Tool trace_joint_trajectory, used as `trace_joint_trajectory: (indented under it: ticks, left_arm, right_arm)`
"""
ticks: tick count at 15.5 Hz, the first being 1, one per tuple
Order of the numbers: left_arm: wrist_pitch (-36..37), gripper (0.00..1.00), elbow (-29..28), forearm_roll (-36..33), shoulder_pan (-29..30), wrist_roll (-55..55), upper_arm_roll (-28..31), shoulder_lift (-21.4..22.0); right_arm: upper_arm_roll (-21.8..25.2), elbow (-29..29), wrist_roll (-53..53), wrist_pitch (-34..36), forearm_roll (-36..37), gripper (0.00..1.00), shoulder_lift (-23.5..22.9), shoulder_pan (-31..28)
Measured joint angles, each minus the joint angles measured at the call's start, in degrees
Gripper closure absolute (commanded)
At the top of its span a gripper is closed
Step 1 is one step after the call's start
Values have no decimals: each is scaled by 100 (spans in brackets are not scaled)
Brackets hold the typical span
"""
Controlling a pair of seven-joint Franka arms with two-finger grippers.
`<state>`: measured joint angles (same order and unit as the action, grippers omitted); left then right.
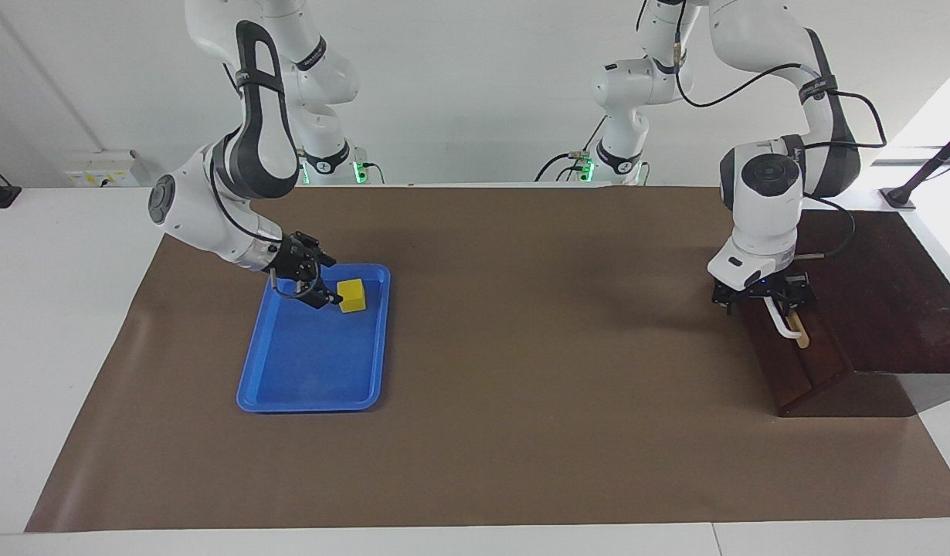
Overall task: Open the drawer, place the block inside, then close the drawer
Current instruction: 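Lower the right gripper over the yellow block while the left gripper releases the handle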
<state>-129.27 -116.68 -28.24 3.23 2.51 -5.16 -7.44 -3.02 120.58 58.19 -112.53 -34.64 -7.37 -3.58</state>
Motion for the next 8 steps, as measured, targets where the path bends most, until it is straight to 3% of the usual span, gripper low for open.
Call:
trace_joint_trajectory:
  ticks: [4, 8]
  left_arm:
    - [-90, 0, -39, -3, -19, -44, -41, -82]
    - [48, 0, -30, 117, -691, -1149, -77, -76]
  right_arm:
    - [9, -64, 4, 5, -112, 0, -516, -48]
    - [24, -241, -24, 107, -207, 0, -785, -85]
